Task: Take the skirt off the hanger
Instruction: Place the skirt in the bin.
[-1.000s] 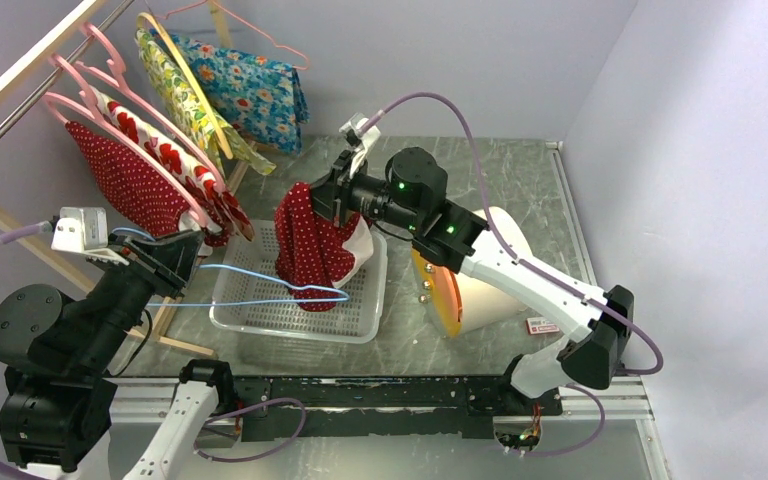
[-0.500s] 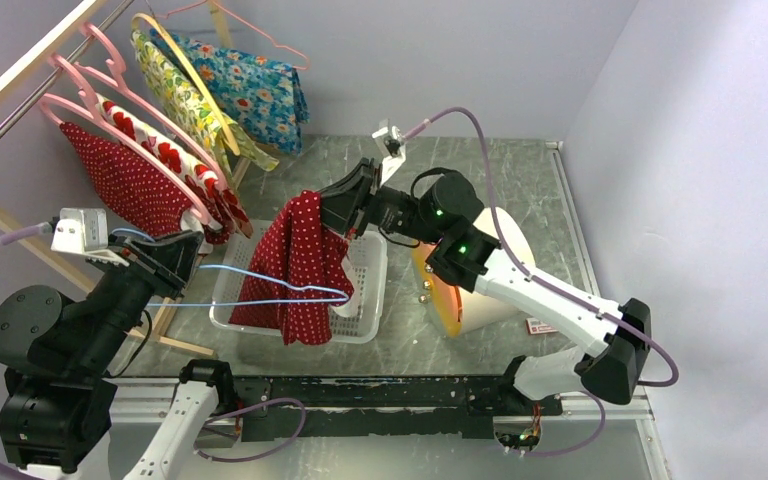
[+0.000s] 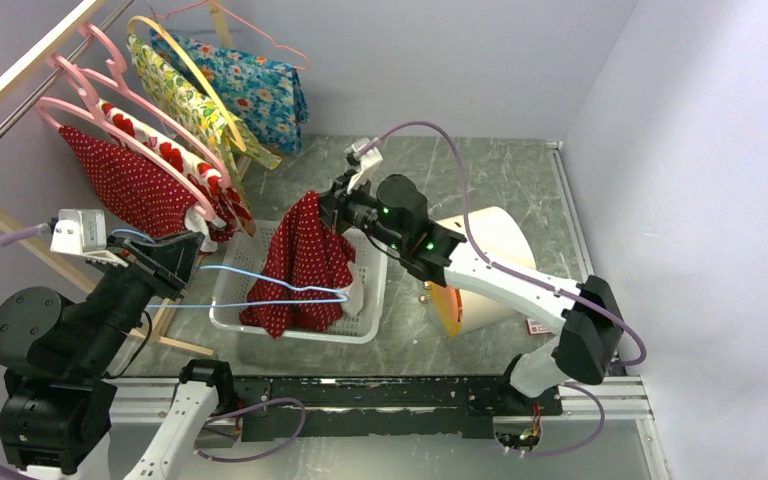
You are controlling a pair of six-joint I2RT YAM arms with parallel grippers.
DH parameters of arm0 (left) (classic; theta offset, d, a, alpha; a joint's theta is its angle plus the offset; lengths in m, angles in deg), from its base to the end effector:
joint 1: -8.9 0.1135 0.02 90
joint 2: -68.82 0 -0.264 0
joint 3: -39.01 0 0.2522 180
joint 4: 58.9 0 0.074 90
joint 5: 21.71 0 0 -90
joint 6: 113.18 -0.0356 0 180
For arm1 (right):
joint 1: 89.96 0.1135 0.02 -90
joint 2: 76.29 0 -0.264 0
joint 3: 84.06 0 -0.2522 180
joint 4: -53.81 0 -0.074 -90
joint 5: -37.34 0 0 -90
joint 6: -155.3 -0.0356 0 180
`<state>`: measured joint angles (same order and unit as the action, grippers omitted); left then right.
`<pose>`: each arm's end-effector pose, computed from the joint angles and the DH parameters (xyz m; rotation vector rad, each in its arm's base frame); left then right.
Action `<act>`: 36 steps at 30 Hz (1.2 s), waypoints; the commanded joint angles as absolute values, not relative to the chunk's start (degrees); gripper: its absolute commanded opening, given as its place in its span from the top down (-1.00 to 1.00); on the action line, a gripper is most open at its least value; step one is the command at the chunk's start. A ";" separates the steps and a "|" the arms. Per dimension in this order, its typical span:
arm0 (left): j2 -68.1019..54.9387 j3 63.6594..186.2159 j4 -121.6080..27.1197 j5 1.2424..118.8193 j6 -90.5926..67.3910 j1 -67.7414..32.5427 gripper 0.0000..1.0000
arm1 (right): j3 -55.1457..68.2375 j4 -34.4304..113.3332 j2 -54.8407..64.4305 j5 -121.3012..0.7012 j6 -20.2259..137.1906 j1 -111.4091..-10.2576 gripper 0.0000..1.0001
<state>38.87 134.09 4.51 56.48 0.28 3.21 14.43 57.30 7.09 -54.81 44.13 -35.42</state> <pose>0.0054 -0.0079 0.4774 -0.0767 1.5665 -0.5605 0.2026 0.2868 0.3706 -0.5024 1.5657 1.0622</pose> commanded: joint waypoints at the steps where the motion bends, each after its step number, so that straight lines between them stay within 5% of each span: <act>1: 38.38 136.44 5.54 56.50 0.81 3.67 0.86 | 6.09 50.93 8.25 -45.88 58.52 -35.40 1.00; 16: 37.35 137.16 5.84 56.88 1.35 3.63 0.86 | 13.36 49.68 23.60 -50.13 54.07 -22.99 1.00; 23: 37.99 137.06 6.08 57.62 1.42 3.63 0.86 | 8.37 41.08 26.06 -39.61 56.52 -23.61 1.00; 32: 38.60 135.66 5.91 57.69 1.39 3.63 0.86 | 13.77 45.09 31.63 -56.52 48.73 -23.64 0.77; 36: 38.09 136.10 6.59 57.74 0.56 3.64 0.86 | 9.24 36.64 31.55 -52.54 51.08 -23.47 0.53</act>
